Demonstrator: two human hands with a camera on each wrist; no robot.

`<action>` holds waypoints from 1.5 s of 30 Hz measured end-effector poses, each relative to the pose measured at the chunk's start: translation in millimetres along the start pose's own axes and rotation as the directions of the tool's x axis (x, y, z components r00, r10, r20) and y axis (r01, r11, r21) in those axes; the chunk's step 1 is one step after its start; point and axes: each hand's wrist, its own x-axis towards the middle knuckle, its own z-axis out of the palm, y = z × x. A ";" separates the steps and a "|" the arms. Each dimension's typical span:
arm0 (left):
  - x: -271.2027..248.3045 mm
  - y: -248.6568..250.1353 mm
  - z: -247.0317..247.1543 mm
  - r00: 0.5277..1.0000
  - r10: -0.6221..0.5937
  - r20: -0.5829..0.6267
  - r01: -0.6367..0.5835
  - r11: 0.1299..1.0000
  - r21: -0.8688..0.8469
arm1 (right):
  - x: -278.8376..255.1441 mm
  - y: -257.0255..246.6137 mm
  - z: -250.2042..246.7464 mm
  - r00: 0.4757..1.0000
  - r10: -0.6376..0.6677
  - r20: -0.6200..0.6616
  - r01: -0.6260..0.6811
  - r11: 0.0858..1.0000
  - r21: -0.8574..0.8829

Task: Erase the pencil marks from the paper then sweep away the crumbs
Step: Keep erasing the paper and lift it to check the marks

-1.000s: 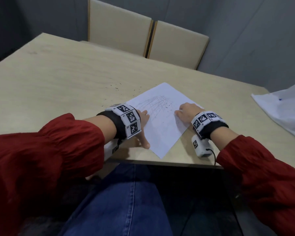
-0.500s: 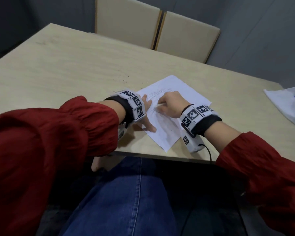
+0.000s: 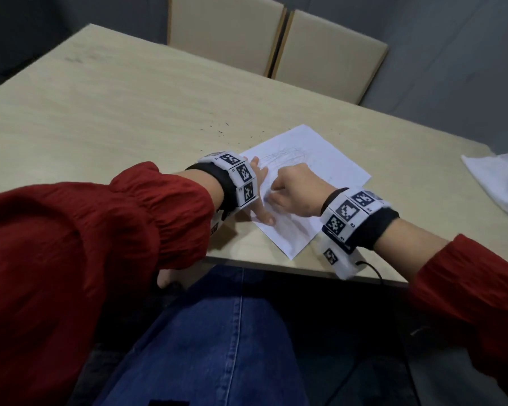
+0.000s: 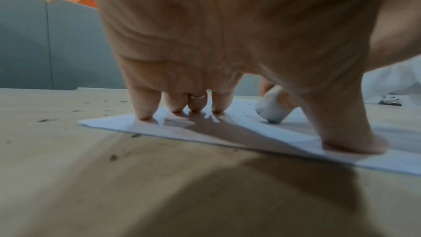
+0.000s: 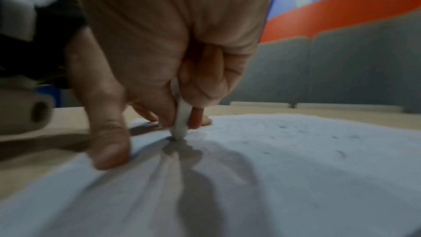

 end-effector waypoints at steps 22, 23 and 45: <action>-4.3 -0.9 -1.1 1.000 0.008 -0.030 -0.009 0.999 -0.049 | 7.5 4.9 -0.3 0.997 -0.067 -0.034 0.070 0.992 0.101; -5.5 -1.3 -1.0 1.000 0.013 -0.027 -0.015 0.998 -0.056 | 15.1 13.9 -3.6 0.998 -0.012 -0.056 0.017 0.996 0.086; -6.4 -2.0 -2.2 1.000 0.013 -0.019 -0.015 0.997 -0.075 | 1.9 24.9 -2.4 1.000 0.031 -0.001 -0.031 1.000 0.008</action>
